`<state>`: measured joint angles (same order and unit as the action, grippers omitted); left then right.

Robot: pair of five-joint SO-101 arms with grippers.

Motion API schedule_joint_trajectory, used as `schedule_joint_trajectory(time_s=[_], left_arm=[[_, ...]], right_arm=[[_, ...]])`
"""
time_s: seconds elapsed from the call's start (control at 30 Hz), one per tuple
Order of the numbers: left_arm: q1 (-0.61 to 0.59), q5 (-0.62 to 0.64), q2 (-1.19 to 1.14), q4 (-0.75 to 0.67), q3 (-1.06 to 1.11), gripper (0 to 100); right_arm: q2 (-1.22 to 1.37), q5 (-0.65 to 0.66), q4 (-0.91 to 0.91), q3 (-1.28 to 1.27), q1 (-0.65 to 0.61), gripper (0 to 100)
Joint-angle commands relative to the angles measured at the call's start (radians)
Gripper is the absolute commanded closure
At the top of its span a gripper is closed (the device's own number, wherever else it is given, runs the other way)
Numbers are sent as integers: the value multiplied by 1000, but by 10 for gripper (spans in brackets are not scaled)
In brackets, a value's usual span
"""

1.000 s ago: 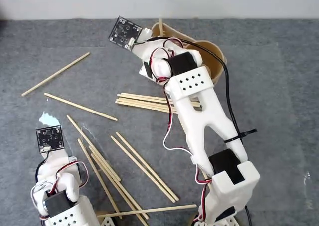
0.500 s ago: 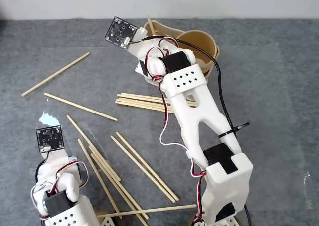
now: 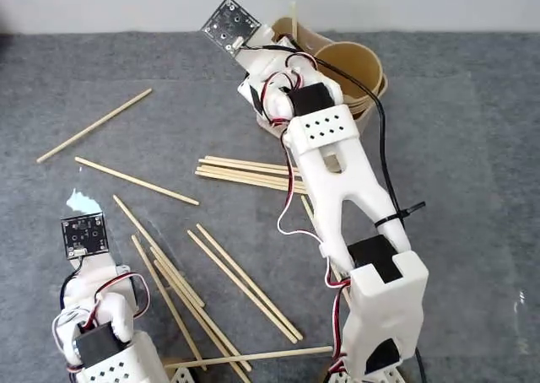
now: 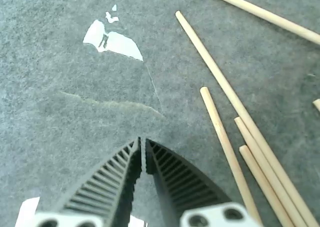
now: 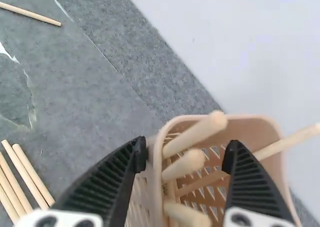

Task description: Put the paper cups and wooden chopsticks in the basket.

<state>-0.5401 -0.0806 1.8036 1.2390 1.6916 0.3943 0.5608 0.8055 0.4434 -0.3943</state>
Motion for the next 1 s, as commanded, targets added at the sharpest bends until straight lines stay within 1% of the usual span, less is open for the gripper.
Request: schedule_joint_trajectory(time_s=[0.0,0.13,0.33,0.57,0.73,0.97], left_arm=[[5,-5,17,3,-8,986],[5,-5,17,3,-8,986],[5,-5,17,3,-8,986],[5,-5,17,3,-8,986],[5,-5,17,3,-8,986],[5,-5,17,3,-8,986]], right_arm=[[-7,-15,-7,51,28,742],[-8,-23,-10,55,28,742],[-65,-166,-28,57,28,739],[-41,-244,-91,57,87,738],[-21,-256,-107,57,131,683],[-18,-256,-117,55,131,679]])
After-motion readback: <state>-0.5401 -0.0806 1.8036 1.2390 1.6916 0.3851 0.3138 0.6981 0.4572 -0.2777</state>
